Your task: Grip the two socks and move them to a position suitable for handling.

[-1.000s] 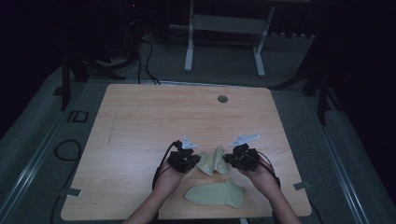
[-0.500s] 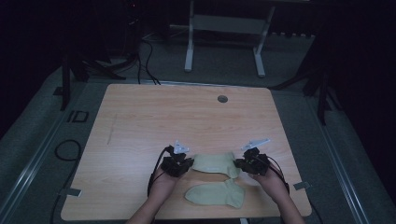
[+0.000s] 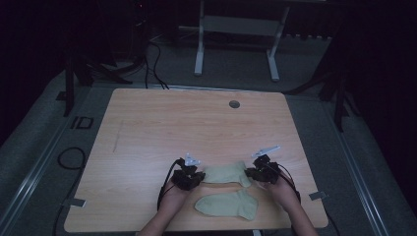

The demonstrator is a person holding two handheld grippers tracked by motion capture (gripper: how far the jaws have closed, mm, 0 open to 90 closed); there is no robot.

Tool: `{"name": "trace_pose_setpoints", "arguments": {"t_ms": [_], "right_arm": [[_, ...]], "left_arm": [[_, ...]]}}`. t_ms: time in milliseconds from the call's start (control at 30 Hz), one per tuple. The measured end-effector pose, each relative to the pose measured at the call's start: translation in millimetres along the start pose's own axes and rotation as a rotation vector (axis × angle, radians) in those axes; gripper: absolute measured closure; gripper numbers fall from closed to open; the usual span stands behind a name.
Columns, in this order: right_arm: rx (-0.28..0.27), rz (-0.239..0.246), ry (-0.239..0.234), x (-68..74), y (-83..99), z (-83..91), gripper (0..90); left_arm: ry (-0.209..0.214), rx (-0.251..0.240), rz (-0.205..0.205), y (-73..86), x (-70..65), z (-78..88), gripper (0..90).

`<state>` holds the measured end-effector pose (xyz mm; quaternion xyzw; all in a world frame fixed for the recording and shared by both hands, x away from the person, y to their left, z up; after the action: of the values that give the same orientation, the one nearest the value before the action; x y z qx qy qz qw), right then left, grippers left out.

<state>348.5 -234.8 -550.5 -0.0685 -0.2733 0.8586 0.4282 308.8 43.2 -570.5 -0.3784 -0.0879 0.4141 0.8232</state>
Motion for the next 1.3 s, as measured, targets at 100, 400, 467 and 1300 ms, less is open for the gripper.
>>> {"name": "trace_pose_setpoints", "arguments": {"t_ms": [100, 400, 467, 1300], "right_arm": [[-0.007, 0.016, 0.0, 0.9, -2.8, 4.5, 73.5], [-0.071, 0.024, -0.013, 10.7, -7.9, 21.1, 69.9], [-0.08, 0.053, -0.01, 16.6, -6.2, 19.8, 79.4], [-0.017, 0.028, 0.002, -6.3, -11.2, -8.2, 79.4]], "left_arm": [[-0.055, -0.061, -0.029, -1.9, -0.5, 9.1, 66.9], [-0.031, -0.118, -0.079, -13.5, -12.8, 20.8, 78.2], [-0.042, -0.095, -0.101, -11.1, -18.6, 13.9, 78.7], [-0.036, -0.009, -0.09, -16.5, -6.5, -19.2, 80.1]]}}
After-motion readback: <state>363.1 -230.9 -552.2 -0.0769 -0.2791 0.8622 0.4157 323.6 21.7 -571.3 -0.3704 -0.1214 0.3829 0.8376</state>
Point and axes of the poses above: each handheld gripper's, and its own axes: z roughly backward along the jaws, y roughly out of its underside, x roughly to its left, the point moved 1 cm from there along -z, roughly forward along the jaws, and after that the axes turned 4 degrees about -z, right-handed, at the moved point
